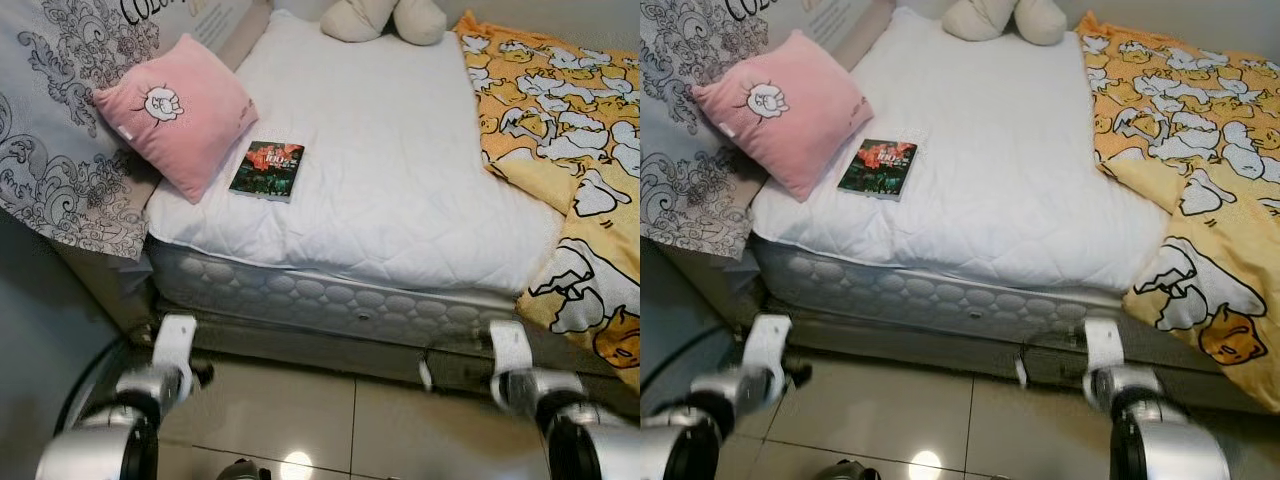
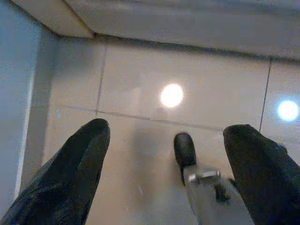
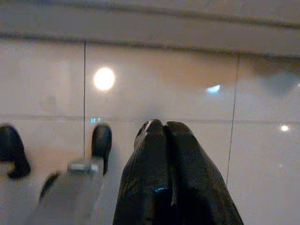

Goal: Clean up the room

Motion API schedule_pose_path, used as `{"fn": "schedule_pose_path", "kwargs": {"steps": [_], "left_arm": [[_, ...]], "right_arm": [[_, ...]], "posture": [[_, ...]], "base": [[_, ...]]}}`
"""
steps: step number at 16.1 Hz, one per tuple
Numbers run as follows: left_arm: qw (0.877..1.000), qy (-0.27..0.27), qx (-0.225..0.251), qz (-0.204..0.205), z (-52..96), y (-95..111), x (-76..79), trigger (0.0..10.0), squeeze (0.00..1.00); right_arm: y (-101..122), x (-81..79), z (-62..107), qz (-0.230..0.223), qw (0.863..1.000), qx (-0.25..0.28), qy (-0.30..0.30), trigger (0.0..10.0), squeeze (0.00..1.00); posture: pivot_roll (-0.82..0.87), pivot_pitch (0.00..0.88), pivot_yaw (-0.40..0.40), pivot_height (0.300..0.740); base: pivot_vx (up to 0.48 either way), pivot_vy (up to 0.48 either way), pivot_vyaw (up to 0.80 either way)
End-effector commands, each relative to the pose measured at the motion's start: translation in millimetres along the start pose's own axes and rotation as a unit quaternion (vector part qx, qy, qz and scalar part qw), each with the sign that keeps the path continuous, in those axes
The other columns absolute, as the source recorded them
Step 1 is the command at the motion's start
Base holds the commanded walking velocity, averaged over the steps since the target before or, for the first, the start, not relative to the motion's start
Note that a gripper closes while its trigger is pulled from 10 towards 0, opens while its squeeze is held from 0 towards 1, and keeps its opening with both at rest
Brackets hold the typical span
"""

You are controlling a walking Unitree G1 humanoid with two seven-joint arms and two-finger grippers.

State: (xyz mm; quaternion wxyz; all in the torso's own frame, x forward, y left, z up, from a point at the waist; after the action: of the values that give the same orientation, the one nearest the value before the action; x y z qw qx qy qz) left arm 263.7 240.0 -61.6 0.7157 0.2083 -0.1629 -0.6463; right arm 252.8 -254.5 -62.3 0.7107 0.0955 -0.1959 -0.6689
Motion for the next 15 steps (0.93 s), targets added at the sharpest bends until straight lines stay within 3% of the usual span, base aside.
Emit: {"fn": "schedule_pose_path", "kwargs": {"steps": [1,3,5,8,15], "left_arm": [[1.000,-0.007,0.001,-0.014,-0.8,-3,3.9,10.0,0.00],[0.998,-0.017,-0.008,-0.059,-2.0,-13,6.4,10.0,0.00],[0.999,-0.012,0.000,-0.053,-2.7,-16,6.8,10.0,0.00],[0.999,-0.005,0.001,-0.038,-3.0,-22,4.4,10.0,0.00],[0.999,-0.007,0.006,-0.038,-2.8,-20,4.0,10.0,0.00]], "right_arm": [[0,-3.1,-0.8,0.011,1.000,0.008,0.006,10.0,0.00],[-8,-11.3,-2.9,0.022,0.999,0.004,0.033,10.0,0.00],[-22,-15.4,-5.0,0.038,0.998,-0.011,0.046,10.0,0.00],[-28,-12.7,-5.7,0.026,0.999,-0.014,0.040,10.0,0.00],[-27,-2.5,-4.8,0.018,1.000,-0.004,0.022,10.0,0.00]], "posture": [[-0.10,0.000,-0.013,0.740],[-0.11,0.000,-0.010,0.740],[-0.09,0.000,-0.019,0.740],[-0.09,0.000,-0.031,0.740],[-0.08,0.000,-0.032,0.740]], "base": [[0.000,0.000,0.00],[0.000,0.000,0.00],[0.000,0.000,0.00],[0.000,0.000,0.00],[0.000,0.000,0.00]]}}
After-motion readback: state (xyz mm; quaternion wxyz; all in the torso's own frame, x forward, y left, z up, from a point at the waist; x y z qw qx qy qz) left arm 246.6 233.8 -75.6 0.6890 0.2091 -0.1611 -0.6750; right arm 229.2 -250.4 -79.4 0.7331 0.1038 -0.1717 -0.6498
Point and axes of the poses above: a point about 5 cm out from each wrist's last joint towards the gripper, its own z axis pointing back from the gripper into the wrist, its own y axis along the axis of the wrist's last joint, x = y × z, the point moved 3 cm from there along -z, pointing out of the wrist towards the gripper, and after that the axes turned 8 degrees about z, right-handed, at the moved point
